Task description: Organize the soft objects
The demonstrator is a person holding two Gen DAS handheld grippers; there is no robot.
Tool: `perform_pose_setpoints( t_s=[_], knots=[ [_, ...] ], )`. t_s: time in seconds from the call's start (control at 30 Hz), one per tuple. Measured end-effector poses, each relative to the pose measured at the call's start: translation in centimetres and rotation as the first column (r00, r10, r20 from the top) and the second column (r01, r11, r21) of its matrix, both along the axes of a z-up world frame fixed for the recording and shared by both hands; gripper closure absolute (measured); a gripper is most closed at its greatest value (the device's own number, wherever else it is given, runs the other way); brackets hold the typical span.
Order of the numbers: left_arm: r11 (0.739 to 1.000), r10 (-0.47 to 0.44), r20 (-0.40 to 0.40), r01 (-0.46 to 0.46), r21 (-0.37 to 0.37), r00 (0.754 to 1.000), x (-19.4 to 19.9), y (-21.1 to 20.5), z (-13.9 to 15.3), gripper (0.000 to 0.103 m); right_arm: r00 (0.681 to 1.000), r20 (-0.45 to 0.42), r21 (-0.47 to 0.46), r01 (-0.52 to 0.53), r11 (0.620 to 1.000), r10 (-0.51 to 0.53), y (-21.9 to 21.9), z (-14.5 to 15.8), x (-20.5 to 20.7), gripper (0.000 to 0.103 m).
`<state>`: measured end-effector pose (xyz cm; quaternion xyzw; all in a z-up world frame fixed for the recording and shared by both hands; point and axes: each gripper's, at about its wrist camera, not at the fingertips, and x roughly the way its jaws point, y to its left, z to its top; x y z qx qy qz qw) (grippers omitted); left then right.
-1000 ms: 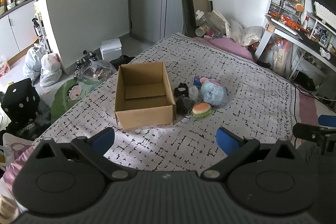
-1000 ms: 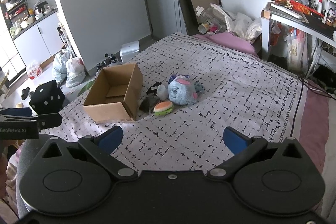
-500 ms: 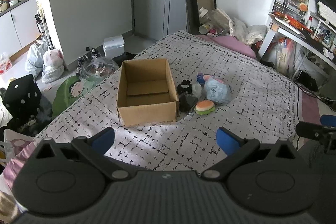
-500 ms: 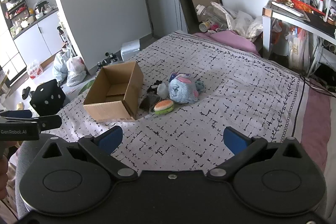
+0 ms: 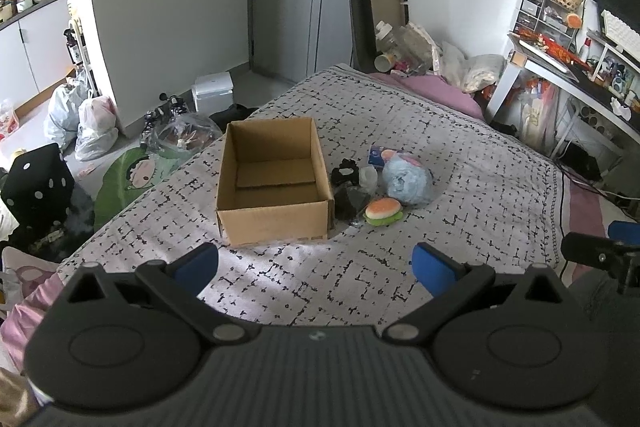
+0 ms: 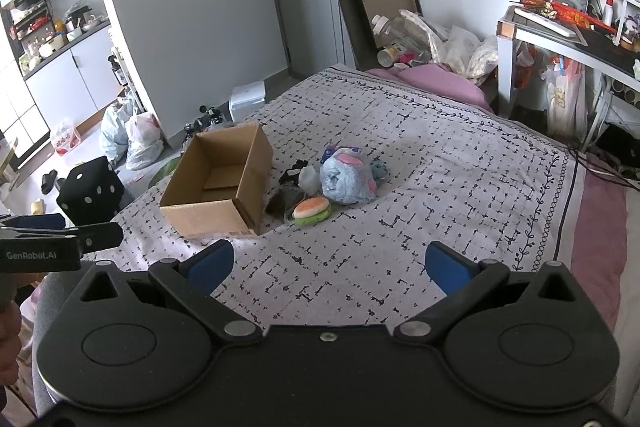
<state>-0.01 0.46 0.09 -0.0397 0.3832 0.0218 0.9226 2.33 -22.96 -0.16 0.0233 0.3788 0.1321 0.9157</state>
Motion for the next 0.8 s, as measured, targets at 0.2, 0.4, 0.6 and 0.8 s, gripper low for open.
perform_pose_setpoints(
  t_s=[0.2,0.4,0.6,0.8],
  knots=[
    [1.000,-0.008,-0.001,0.009,0.003,1.000,0.4,-0.4,-0.1,0.001,1.000,-0.001,0.004,0.000,1.000,0.000,0.2,0.0,0.2,0.000],
    [1.000,-0.012,-0.010,0.012,-0.003,1.000,1.0,-0.6,-0.5,0.001,1.000,-0.007,0.006,0.009,1.000,-0.009,0.1,-0.1,0.6,0.000],
    [1.000,-0.013,-0.020,0.013,-0.012,1.000,1.8,-0.8,-1.0,0.001,1.000,-0.025,0.030,0.020,0.999,-0.019,-0.1,-0.5,1.5,0.000],
    [1.000,-0.021,-0.023,0.020,-0.016,1.000,3.0,-1.4,-1.5,0.001,0.999,-0.035,0.030,0.021,0.999,-0.020,-0.4,-1.0,2.8,0.000]
  ],
)
